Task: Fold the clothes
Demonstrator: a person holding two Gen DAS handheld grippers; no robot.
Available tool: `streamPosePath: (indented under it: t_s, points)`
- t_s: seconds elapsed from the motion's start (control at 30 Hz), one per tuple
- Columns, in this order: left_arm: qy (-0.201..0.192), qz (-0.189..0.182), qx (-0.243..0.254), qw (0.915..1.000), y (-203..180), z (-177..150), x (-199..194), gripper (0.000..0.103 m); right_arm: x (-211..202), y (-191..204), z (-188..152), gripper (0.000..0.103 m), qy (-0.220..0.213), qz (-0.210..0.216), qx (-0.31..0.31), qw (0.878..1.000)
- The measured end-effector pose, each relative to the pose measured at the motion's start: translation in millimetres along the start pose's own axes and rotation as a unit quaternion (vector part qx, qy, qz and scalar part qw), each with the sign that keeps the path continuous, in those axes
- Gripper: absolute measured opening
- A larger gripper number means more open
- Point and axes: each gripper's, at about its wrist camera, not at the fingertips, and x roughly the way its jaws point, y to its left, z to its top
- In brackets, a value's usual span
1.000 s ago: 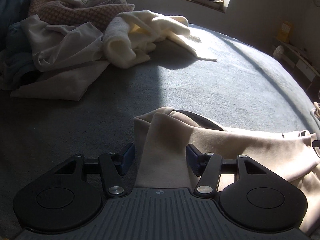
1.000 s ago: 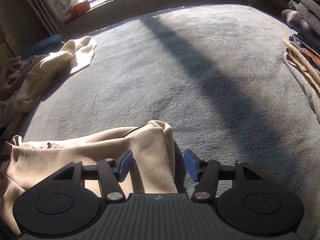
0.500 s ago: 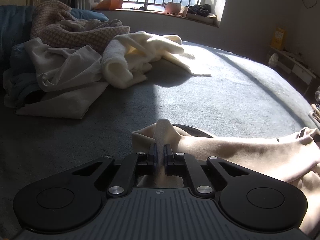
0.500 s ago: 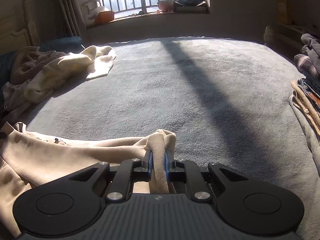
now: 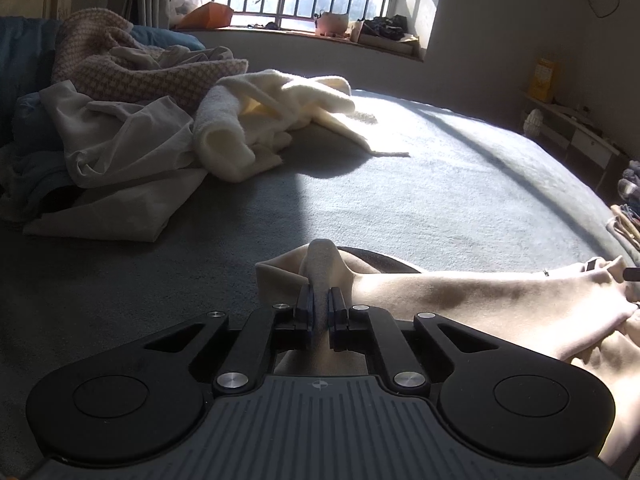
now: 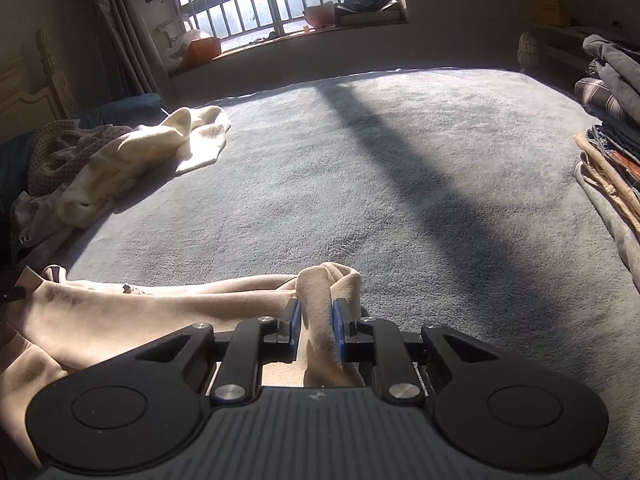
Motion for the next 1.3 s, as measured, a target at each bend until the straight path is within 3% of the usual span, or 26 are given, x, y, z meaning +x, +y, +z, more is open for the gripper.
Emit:
streamPosePath:
  t_s: [0.07,0.17,0.27,0.37,0.5,0.73,0.83,1.03,1.13,1.23,1.3]
  points:
    - [0.004,-0.006,-0.006,1.0000,2.2,0.6,2.5,0.007,-1.0,1.6,0.1,0.018,-0.002,0.004,-0.003,1.000]
    - [0.022,-0.013,-0.018,0.9995,5.5,0.9,9.3,0.020,-1.0,1.9,0.6,0.018,-0.003,0.011,-0.006,1.000]
    - [0.029,-0.017,-0.034,0.9988,9.0,0.6,15.2,0.021,2.4,-0.6,1.7,0.019,0.005,0.016,-0.002,1.000]
    - [0.026,-0.013,-0.036,0.9990,7.9,-1.0,16.4,0.020,11.0,0.5,1.7,0.019,0.014,0.006,-0.013,1.000]
    - [0.006,-0.002,-0.025,0.9997,4.0,-2.8,8.3,0.005,4.1,0.4,2.1,0.007,-0.011,0.002,-0.011,1.000]
    - [-0.046,-0.013,-0.038,0.9981,3.6,16.0,-14.7,0.004,-15.8,1.0,12.7,0.006,-0.060,0.008,0.005,0.998]
    - [-0.037,-0.006,-0.056,0.9977,9.6,23.8,3.1,0.004,-3.5,1.4,22.5,0.006,-0.064,0.007,0.006,0.998]
    - [0.002,0.026,-0.054,0.9982,18.2,0.4,43.1,0.006,46.0,-1.2,6.0,0.006,-0.027,-0.021,-0.008,0.999]
    - [0.000,0.034,-0.040,0.9986,15.8,0.6,38.5,0.012,56.2,-2.3,-1.2,0.009,-0.015,-0.024,-0.008,1.000]
    - [0.003,0.047,-0.040,0.9981,19.2,6.7,27.8,0.034,45.9,-7.9,5.4,0.022,-0.014,-0.014,0.024,1.000]
    - [-0.017,0.056,-0.051,0.9970,22.2,12.1,13.1,0.035,35.0,-12.7,11.2,0.033,-0.024,-0.016,0.049,0.998]
